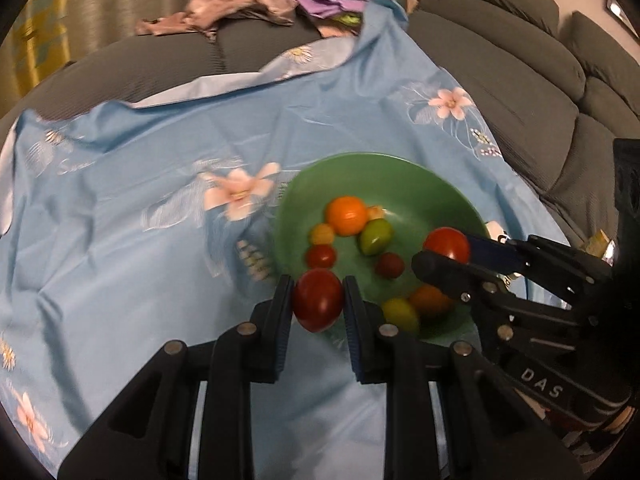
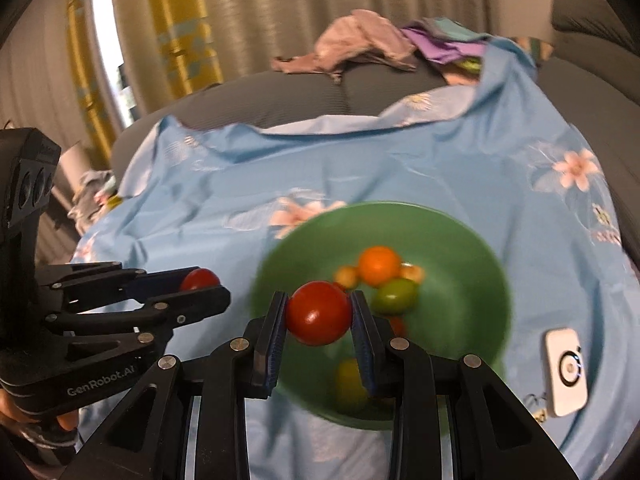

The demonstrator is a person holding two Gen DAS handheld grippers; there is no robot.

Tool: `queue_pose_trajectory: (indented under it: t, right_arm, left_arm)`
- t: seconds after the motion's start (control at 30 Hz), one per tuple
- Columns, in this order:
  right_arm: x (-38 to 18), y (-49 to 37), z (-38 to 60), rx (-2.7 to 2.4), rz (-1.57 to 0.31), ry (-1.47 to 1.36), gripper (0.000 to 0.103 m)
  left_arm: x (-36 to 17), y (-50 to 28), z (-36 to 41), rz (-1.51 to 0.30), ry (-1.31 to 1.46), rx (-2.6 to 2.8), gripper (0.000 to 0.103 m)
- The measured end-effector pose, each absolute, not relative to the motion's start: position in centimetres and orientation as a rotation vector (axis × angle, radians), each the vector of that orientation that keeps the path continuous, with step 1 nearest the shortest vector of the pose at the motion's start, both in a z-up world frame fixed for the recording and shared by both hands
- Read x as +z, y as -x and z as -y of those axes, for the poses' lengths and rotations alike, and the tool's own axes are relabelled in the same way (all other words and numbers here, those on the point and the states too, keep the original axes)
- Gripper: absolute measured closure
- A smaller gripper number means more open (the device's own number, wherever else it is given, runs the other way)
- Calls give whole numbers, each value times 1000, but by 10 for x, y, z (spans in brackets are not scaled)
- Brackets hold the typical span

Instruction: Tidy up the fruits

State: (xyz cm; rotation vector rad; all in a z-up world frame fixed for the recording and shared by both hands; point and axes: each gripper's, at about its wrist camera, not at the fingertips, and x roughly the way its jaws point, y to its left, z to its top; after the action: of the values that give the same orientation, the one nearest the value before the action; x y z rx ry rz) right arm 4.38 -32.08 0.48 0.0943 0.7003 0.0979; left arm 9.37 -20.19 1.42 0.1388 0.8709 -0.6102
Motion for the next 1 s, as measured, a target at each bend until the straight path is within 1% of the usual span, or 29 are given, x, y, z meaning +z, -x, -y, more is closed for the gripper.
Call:
queue_pose_trajectory:
  t: [0.23,0.43,0.53,0.57,0.63,0.67,0.7,0.73,0.77,0.93,0.97,1.0]
  right_arm:
    - [-8,-50,343,50,-747,-123,70]
    - [-16,-53,353,31,-782,-127,70]
    - [-16,-52,355,19,-792,-123,70]
    - [-14,-51,354,16,-793,-118,70]
    - [-11,-50,354,7,-790,-111,70]
    - [-8,-49,355,3,-787,-109,70]
    - [-6,-48,355,0,-785,-108,70]
    - [-2,-45,356,-3,-782,-106,69]
    - [1,-44,356,-5,-781,-104,69]
    - [24,-37,358,-9,-773,-102,68]
    - [28,-36,358,-13,-776,-106,67]
    - [32,-35,359,-19,-782,-109,67]
  left_arm:
    - [-7,-113,232,-933,-168,-617,79]
    - [-17,-118,241,-964,-194,-610,78]
    - [-14,-117,241,-960,-209,-606,61]
    - [-12,-116,241,-957,-214,-606,50]
    - [-6,-114,241,-939,-231,-589,44]
    - [-3,-114,240,-937,-232,-585,40]
    - [1,-113,238,-936,-233,-575,33]
    - [4,-112,236,-932,-236,-563,29]
    - [8,-111,235,-927,-243,-551,23]
    - [32,-99,224,-902,-266,-507,6]
    - [36,-97,223,-904,-265,-507,0]
    - [41,-95,221,-903,-257,-508,1]
